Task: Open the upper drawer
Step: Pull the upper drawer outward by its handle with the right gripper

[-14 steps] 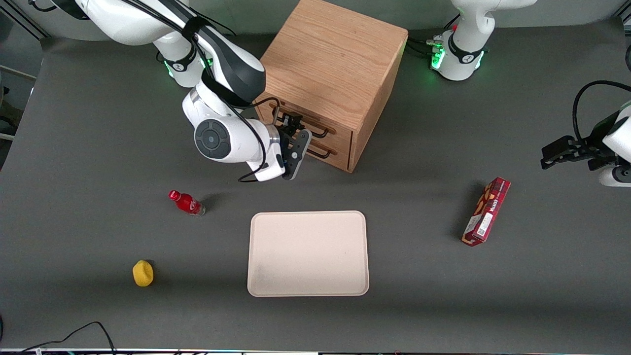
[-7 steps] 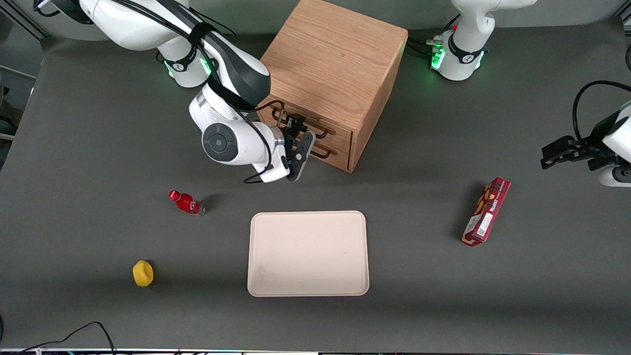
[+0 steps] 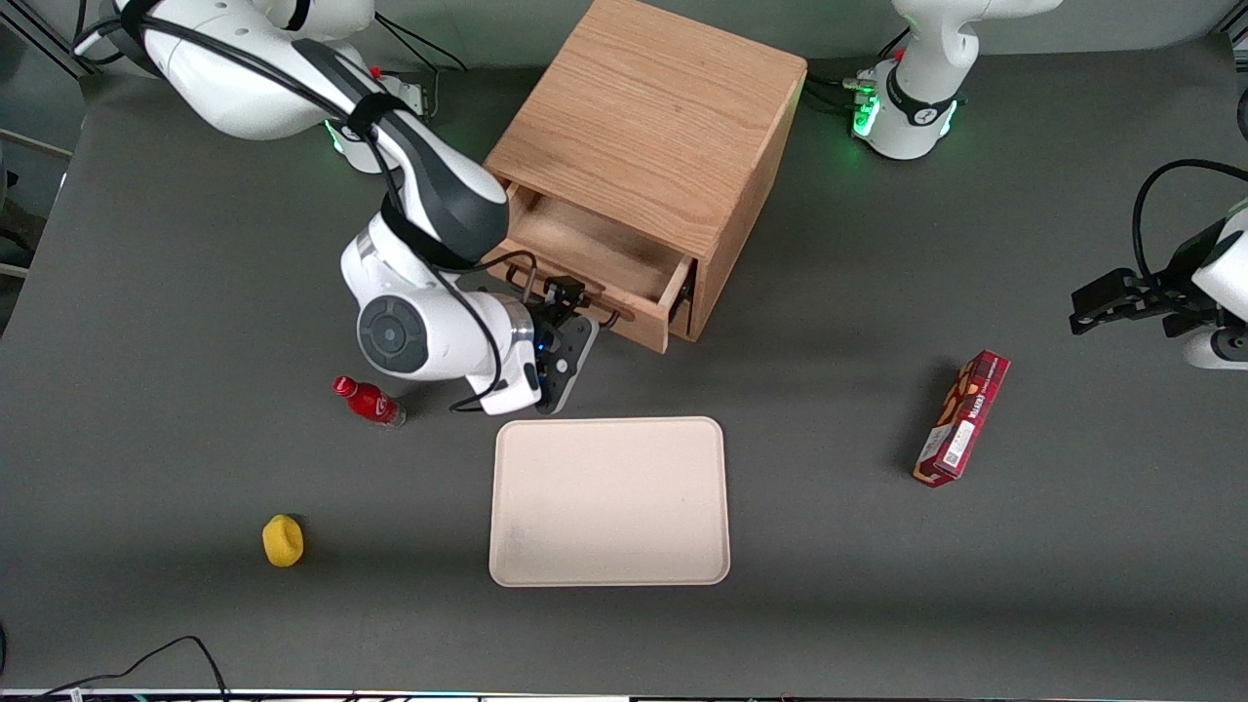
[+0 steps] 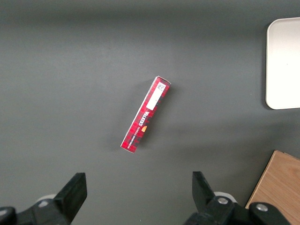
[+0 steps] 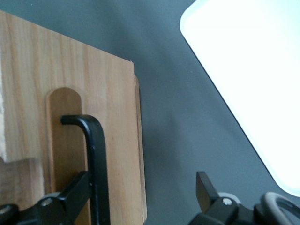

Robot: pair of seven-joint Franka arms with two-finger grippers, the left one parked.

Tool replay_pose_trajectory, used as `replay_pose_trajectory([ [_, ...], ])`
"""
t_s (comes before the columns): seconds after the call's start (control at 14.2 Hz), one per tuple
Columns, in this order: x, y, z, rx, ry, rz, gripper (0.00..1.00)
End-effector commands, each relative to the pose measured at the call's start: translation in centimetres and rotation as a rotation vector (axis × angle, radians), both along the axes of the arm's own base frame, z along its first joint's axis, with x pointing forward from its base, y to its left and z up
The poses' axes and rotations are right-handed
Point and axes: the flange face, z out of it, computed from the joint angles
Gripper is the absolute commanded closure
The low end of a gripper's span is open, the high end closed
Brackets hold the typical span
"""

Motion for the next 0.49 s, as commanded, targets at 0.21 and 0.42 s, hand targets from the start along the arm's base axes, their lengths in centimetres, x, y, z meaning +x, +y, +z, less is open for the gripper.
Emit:
replay_pose_trajectory([
  [0.21, 3.4, -1.7, 0.2, -0.001, 0.01, -0.007, 0.0],
  [0.42, 4.7, -2.4, 0.4, 0.009, 0.008, -0.021, 0.0],
])
